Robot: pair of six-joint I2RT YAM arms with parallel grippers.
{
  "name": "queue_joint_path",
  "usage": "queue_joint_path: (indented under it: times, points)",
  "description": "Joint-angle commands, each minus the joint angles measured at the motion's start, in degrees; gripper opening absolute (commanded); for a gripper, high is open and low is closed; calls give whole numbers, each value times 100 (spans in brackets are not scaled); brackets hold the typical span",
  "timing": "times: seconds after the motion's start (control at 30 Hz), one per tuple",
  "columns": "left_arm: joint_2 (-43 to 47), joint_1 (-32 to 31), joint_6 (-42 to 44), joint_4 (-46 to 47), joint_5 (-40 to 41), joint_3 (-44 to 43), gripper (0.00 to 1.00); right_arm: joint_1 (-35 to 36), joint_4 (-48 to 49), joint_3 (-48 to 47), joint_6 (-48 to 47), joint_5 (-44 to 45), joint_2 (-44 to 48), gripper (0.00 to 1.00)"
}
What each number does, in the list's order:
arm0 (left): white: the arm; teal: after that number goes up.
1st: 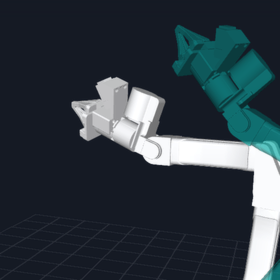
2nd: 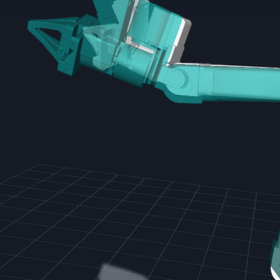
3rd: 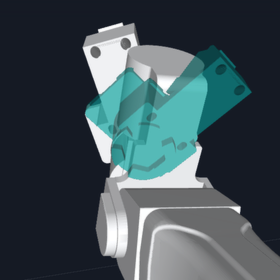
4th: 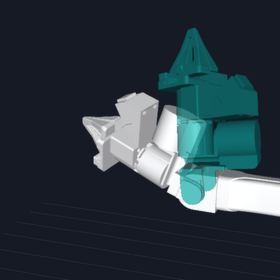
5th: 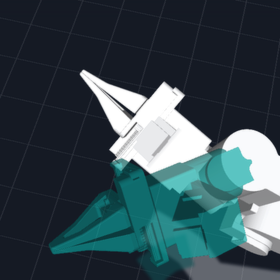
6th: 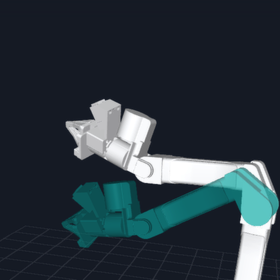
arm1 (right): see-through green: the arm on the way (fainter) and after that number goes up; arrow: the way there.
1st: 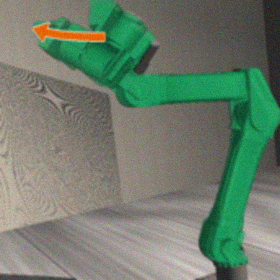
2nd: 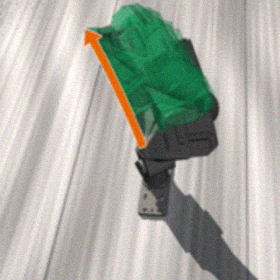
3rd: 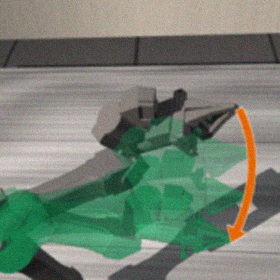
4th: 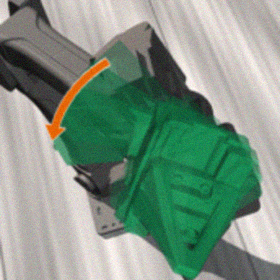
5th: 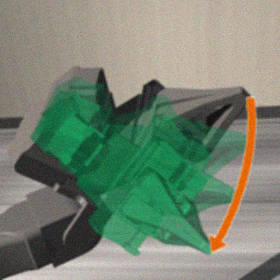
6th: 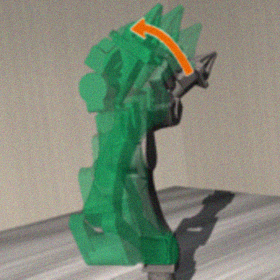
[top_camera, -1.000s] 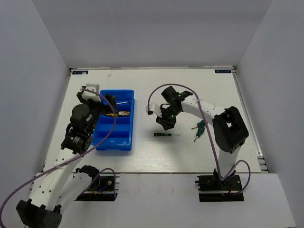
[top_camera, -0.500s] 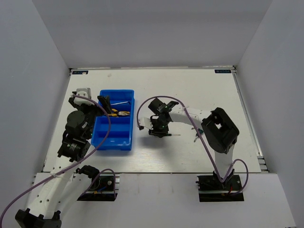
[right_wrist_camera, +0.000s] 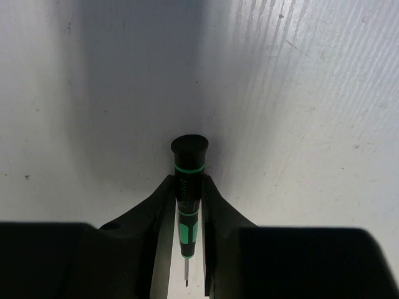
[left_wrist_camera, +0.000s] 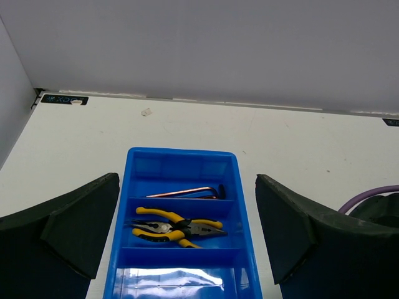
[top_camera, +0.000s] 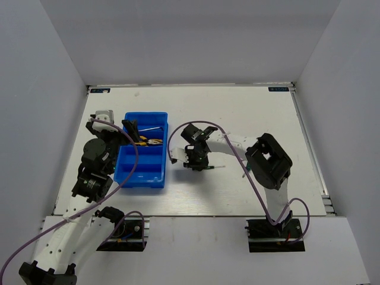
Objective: Sort the tools into containers
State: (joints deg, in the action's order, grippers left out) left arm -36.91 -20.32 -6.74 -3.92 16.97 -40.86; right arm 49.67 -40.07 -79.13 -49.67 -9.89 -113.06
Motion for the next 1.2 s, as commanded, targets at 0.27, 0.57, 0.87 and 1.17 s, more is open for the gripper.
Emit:
queue_joint_path:
  times: [0.27,0.57,0.87,1.17]
  points:
    - [753,36,-108,435,-106,385,100,-80,-861,-1805,1211,-100,214,0]
    - [1388,36,-222,1104,52,887,100,69,93,-3872,3040,-1049,-480,0]
    - [1230,36,-109,1104,113,887,100,-36,1852,-4734,4570,-2972,-1332,0]
    - [1230,36,-108,1104,-71,887,100,-45,3190,-4410,5275,-3863,-1975,0]
